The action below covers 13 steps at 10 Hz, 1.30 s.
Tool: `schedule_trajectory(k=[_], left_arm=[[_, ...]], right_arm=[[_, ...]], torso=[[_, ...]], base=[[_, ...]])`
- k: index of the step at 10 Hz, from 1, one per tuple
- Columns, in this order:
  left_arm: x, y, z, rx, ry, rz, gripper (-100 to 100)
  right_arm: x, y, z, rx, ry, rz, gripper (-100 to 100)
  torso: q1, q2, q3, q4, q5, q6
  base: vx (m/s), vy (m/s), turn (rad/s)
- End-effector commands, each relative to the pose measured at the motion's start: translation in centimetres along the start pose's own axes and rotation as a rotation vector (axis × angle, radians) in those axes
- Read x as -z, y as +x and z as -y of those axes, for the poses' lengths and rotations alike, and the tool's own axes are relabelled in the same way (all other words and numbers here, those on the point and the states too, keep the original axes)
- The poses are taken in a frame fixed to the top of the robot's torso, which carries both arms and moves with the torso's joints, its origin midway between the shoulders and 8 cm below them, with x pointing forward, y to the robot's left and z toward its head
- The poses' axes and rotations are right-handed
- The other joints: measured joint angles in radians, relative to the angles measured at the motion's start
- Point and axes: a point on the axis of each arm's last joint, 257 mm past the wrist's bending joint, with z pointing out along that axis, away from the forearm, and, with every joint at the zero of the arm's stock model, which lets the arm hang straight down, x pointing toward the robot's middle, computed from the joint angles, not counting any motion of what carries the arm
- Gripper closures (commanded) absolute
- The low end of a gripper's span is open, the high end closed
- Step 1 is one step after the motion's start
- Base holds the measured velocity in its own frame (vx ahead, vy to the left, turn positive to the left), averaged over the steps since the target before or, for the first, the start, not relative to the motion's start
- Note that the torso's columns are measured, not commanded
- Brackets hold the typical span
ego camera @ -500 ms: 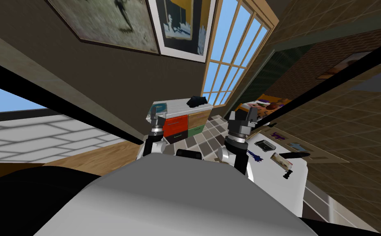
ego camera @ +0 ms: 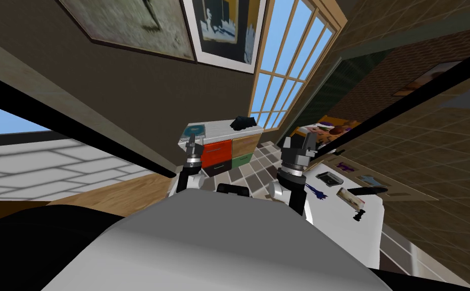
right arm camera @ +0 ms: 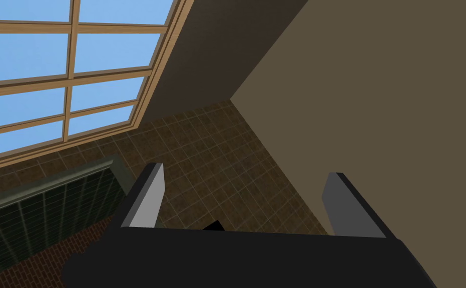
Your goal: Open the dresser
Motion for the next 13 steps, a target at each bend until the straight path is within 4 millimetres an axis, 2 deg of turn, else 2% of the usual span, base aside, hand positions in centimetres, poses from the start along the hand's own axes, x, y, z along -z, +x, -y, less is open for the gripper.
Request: schedule_trajectory(k=[1,4,5,7,13], left_arm=[[0.0,0.0,0.0,0.000,0.000,0.000,0],[0.0,0.0,0.0,0.000,0.000,0.000,0],[-0.1,-0.2,-0.1,-0.026,-0.002,-0.022,-100],[-0.4,-0.8,-0.4,-0.077,-0.002,-0.049,-100],[-2.4,-5.1,-0.4,-0.253,0.019,-0.061,-100]], right_arm=[[0.0,0.0,0.0,0.000,0.000,0.000,0],[0.0,0.0,0.0,0.000,0.000,0.000,0],[0.0,0.0,0.0,0.000,0.000,0.000,0],[0.0,0.0,0.0,0.000,0.001,0.000,0],[0.0,0.0,0.0,0.000,0.001,0.000,0]], torso=[[0.000,0.074,-0.147,0.074,0.000,0.000],[0.000,0.296,-0.590,0.295,0.000,0.000],[0.000,0.369,-0.738,0.369,0.000,0.000],[-0.001,0.412,-0.826,0.412,0.000,0.000],[0.000,0.415,-0.832,0.416,0.000,0.000]], base=[[0.000,0.000,0.000],[0.000,0.000,0.000],[0.005,-0.010,-0.052],[0.001,-0.030,-0.088],[0.010,-0.059,-0.144]])
